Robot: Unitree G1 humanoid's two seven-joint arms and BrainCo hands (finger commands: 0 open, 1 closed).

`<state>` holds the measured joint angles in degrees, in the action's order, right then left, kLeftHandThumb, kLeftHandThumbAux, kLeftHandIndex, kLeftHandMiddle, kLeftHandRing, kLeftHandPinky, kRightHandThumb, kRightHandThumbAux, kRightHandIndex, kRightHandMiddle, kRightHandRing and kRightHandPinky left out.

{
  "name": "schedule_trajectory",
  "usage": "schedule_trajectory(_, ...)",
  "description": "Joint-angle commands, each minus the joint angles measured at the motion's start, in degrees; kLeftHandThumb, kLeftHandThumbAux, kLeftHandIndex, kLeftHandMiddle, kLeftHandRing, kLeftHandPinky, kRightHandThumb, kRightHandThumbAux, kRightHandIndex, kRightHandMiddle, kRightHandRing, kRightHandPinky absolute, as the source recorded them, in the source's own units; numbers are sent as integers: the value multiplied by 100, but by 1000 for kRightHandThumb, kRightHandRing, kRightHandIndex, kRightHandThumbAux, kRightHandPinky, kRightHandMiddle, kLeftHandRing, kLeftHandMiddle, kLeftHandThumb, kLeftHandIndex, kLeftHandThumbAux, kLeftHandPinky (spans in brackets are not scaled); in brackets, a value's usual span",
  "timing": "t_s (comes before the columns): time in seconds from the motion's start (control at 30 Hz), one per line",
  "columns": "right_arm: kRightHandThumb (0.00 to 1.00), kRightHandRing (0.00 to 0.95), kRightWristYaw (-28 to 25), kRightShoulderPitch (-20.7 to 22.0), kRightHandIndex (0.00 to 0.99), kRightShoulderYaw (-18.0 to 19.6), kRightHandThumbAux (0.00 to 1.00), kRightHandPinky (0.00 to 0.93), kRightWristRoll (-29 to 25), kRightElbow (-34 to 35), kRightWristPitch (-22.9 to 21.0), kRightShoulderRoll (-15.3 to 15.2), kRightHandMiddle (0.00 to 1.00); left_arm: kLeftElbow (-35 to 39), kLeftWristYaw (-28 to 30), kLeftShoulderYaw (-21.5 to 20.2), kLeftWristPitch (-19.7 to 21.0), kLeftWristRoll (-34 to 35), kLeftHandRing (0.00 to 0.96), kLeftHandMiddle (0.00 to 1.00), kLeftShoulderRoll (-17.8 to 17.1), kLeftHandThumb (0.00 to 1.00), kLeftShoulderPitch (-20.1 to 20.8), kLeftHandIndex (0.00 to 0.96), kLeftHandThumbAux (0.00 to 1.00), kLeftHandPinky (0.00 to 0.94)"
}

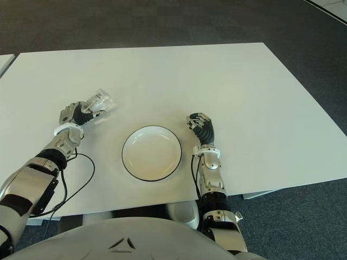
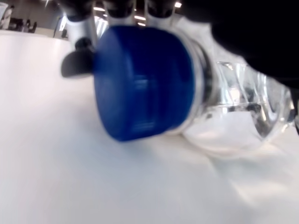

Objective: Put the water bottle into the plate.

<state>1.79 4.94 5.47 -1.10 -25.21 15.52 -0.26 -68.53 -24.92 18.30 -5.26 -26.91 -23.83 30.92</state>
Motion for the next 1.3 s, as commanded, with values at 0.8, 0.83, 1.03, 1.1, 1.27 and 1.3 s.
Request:
schedule_trajectory(0.8, 708, 508, 1, -88, 429, 14, 733, 531, -29, -85, -115, 11, 495, 1933, 220, -1252, -633, 936, 877, 892, 178, 747, -1348, 443, 698, 857)
schedule_trajectory(0.83, 708, 508, 2, -86, 429, 16, 733, 531, -33, -87, -115, 13, 495, 2101, 215, -1286, -601, 941, 877, 892, 183, 748, -1396, 443, 698, 856)
schedule_trajectory(1.03, 708, 510, 3, -79, 430, 29, 732, 532, -58, -91, -110, 31, 495, 3148, 244, -1507, -423, 938, 878, 894, 233, 748, -1737, 443, 698, 854)
schedule_trajectory(1.1, 709, 511, 1, -77, 430, 32, 732, 532, -63, -94, -106, 36, 495, 3337, 250, -1559, -442, 945, 878, 895, 251, 748, -1817, 443, 698, 852)
schedule_trajectory(1.27, 708, 513, -15, -72, 429, 36, 732, 530, -70, -111, -107, 36, 495, 3707, 281, -1662, -579, 937, 878, 895, 271, 748, -1954, 442, 698, 841)
schedule_trajectory(1.3, 708, 513, -22, -70, 429, 38, 732, 529, -74, -119, -109, 33, 495, 3816, 290, -1678, -613, 932, 878, 895, 273, 748, -1983, 442, 698, 839)
